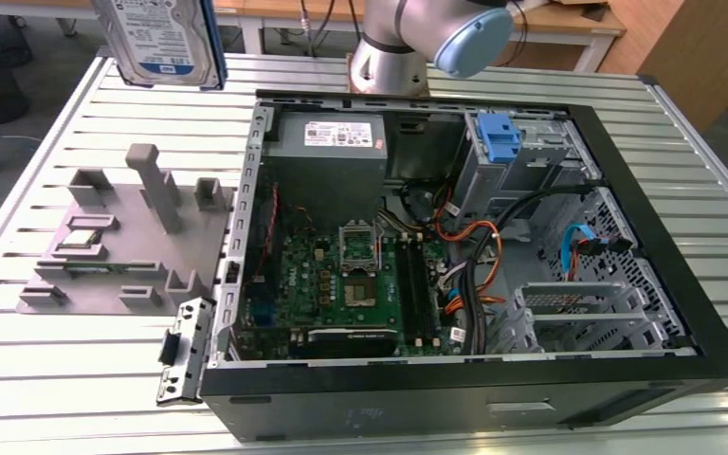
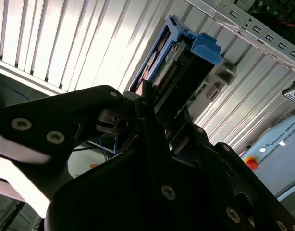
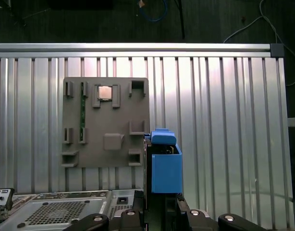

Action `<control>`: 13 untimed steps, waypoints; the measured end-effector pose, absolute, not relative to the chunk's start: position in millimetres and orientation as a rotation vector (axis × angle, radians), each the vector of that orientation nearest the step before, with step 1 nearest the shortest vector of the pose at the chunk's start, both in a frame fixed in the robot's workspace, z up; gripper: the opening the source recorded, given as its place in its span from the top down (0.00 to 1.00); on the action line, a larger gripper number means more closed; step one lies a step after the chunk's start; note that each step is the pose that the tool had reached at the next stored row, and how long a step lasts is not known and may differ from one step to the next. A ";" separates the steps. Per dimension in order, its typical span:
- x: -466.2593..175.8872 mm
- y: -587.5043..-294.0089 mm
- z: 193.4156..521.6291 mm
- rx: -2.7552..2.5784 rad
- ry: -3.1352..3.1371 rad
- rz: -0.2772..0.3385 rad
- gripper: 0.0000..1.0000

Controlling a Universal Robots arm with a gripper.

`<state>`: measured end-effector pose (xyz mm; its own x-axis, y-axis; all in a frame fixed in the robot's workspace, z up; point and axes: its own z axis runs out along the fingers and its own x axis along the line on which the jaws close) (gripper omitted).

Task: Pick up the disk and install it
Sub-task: 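Pick up the disk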

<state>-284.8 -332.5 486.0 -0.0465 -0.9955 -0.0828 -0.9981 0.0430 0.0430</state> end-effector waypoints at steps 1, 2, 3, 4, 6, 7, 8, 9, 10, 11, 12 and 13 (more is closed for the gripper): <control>-283.5 -332.5 486.0 -2.148 2.247 0.138 0.65; -281.9 -332.5 486.0 -2.148 2.247 0.138 0.65; -280.4 -332.5 486.0 -2.148 2.247 0.138 0.65; -279.3 -332.5 486.0 -2.148 2.247 0.138 0.65; -276.8 -332.5 486.0 -2.148 2.247 0.138 0.65; -275.4 -332.5 486.0 -2.148 2.246 0.138 0.65; -274.0 -332.5 486.0 -2.148 2.246 0.138 0.65; -272.6 -332.5 486.0 -2.148 2.246 0.138 0.65; -271.3 -332.5 486.0 -2.148 2.246 0.138 0.65; -270.0 -332.5 486.0 -2.148 2.246 0.138 0.65; -268.5 -332.5 486.0 -2.148 2.246 0.138 0.65; -267.3 -332.5 486.0 -2.148 2.246 0.139 0.65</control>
